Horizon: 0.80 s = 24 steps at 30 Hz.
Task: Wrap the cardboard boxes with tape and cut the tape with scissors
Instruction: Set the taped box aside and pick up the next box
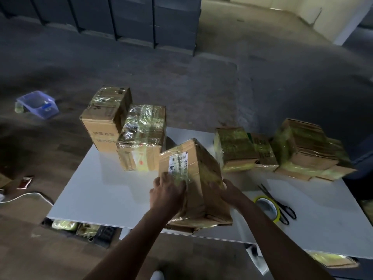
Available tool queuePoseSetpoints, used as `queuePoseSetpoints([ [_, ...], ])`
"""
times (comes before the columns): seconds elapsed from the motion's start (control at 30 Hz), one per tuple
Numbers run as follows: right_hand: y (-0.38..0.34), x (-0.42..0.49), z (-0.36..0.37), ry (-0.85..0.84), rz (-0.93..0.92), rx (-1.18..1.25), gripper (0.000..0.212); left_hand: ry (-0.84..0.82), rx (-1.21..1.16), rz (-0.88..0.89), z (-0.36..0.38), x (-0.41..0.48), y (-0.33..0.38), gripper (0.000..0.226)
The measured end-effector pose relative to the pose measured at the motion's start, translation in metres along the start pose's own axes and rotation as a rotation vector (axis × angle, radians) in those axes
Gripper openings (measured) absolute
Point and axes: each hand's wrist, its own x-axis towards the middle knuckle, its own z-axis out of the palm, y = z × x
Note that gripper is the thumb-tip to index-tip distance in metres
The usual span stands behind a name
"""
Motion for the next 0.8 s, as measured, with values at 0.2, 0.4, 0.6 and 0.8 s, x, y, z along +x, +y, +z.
queuePoseSetpoints([
  [0.2,0.005,0.001,0.005,0.021,0.078,0.016,0.055,-0.111,0.068,0.035,-0.001,0.014,-0.015,0.060],
  [0.4,0.011,0.001,0.005,0.196,0.025,-0.014,0.033,-0.318,-0.120,0.008,-0.006,0.028,-0.020,0.060],
  [0.6,0.017,0.003,-0.002,0.211,0.060,-0.131,0.061,-0.192,-0.383,-0.059,-0.004,0.033,-0.019,0.040],
  [0.8,0.016,0.007,-0.004,0.235,-0.014,-0.308,0.063,-0.425,-0.619,-0.211,0.000,0.024,-0.016,0.059],
])
